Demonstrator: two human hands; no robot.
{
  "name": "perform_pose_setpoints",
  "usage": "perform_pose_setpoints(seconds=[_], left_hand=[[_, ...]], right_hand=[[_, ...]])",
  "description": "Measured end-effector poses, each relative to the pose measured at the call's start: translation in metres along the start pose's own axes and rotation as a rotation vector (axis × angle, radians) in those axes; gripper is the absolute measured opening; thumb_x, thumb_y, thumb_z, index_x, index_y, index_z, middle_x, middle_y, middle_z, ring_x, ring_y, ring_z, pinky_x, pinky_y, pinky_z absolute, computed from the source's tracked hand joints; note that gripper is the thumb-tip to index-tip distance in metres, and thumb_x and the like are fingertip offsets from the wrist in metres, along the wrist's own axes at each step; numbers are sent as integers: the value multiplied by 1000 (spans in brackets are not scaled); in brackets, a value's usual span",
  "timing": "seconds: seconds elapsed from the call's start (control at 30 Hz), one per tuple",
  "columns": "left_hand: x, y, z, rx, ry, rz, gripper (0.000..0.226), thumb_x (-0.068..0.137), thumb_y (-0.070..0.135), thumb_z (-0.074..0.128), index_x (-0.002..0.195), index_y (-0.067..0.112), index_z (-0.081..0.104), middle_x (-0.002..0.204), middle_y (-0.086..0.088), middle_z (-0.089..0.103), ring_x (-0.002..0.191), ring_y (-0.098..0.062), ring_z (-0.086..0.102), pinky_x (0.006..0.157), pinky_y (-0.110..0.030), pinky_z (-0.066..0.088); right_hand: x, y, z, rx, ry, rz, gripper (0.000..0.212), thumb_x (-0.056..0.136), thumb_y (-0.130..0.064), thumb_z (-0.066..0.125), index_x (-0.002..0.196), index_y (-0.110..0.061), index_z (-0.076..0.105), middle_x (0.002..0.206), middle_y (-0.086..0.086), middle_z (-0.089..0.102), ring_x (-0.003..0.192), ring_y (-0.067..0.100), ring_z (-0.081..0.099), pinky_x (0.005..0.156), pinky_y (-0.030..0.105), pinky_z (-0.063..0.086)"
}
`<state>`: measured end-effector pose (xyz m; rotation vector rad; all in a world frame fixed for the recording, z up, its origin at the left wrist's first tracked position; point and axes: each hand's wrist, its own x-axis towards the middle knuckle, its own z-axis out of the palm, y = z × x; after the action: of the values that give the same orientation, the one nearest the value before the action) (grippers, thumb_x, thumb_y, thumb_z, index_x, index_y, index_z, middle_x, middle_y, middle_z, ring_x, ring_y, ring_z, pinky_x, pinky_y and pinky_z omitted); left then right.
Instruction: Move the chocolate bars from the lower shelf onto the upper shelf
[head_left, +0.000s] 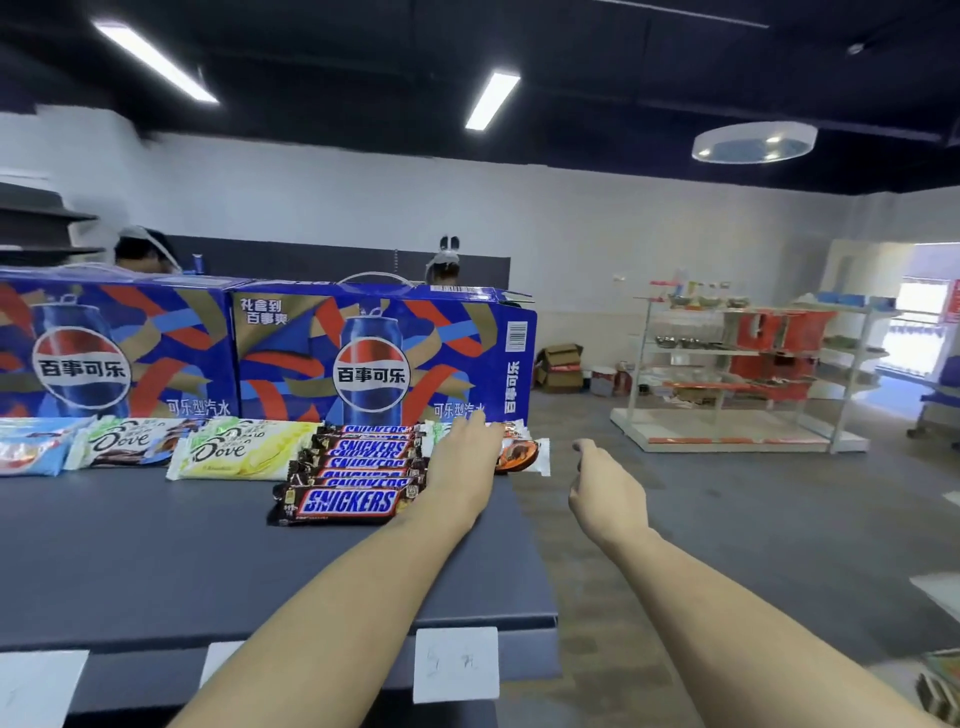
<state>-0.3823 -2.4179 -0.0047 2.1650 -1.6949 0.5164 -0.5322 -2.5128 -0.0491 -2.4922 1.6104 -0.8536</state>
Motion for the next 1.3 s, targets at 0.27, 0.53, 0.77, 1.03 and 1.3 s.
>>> perform_pose_setpoints(seconds=[0.27, 0.53, 0.77, 1.03, 1.3], left_hand=[[9, 15, -4, 134, -81, -73, 43, 89, -2, 57, 129, 6, 46, 132, -15, 46, 123, -32, 44, 94, -37, 45], [10, 9, -13, 166, -159, -138, 47, 89, 6, 63, 133, 8, 48, 135, -16, 44, 126, -30, 44, 97, -37, 45], [6, 5, -16, 203, -152, -119, 46, 89, 10, 65, 132, 8, 50, 135, -15, 46, 126, -29, 44, 98, -37, 44], [-2, 1, -25, 250, -112, -85, 40, 88, 10, 64, 126, 11, 54, 130, -13, 50, 121, -28, 49, 94, -36, 45], [-25, -20, -62, 262, 3, -156, 29, 87, 6, 56, 115, 10, 60, 117, -11, 56, 108, -28, 54, 79, -36, 47]], right_hand=[[13, -21, 13, 16, 3, -128, 31, 81, -4, 52, 107, -19, 44, 107, 1, 59, 92, 25, 57, 63, 33, 38], [10, -22, 15, -31, -23, -177, 52, 86, 2, 46, 132, -22, 44, 117, 2, 57, 104, 25, 58, 74, 35, 47], [4, -27, 4, -22, -27, -185, 49, 87, 1, 51, 130, -21, 44, 119, 2, 58, 102, 23, 59, 75, 35, 50], [-8, -21, -14, -93, -23, -156, 59, 85, 6, 50, 137, -19, 39, 129, 5, 54, 109, 26, 58, 81, 37, 50], [-22, -49, -36, 6, 23, -244, 35, 92, -18, 58, 126, -17, 47, 122, 4, 57, 108, 23, 54, 74, 34, 44]])
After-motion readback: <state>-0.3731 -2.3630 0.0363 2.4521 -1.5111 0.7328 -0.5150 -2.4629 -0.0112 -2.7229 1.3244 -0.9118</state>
